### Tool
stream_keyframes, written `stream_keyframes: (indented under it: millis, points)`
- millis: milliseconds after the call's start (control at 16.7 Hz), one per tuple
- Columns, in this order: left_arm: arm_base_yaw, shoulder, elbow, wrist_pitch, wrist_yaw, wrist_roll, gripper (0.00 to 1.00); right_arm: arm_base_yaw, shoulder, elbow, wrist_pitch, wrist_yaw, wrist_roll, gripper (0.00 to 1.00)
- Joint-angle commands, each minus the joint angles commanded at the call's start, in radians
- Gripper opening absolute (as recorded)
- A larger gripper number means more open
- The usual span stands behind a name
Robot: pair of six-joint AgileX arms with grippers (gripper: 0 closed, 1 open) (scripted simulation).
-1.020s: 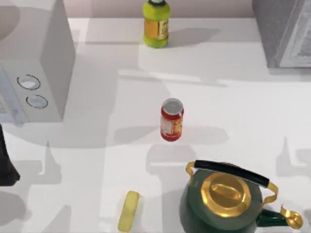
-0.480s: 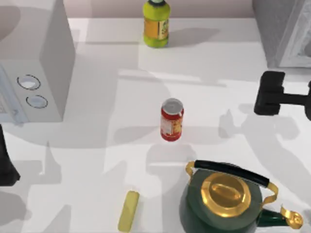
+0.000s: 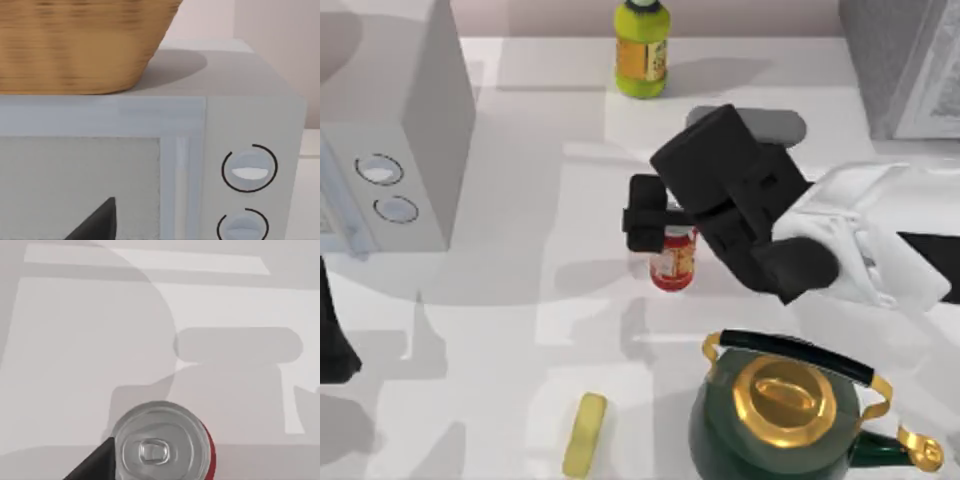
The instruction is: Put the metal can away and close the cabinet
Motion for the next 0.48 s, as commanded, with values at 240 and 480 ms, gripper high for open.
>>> stream_keyframes:
  millis: [240, 480]
  points:
    - [0.0, 0.0, 0.0, 0.0, 0.0, 0.0, 1.0, 0.076, 0.172, 0.095, -0.035, 0.062, 0.078, 1.0]
    - [0.0, 0.0, 0.0, 0.0, 0.0, 0.0, 1.0, 0.092, 0.2, 0.104, -0.045, 0.073, 0.092, 1.0]
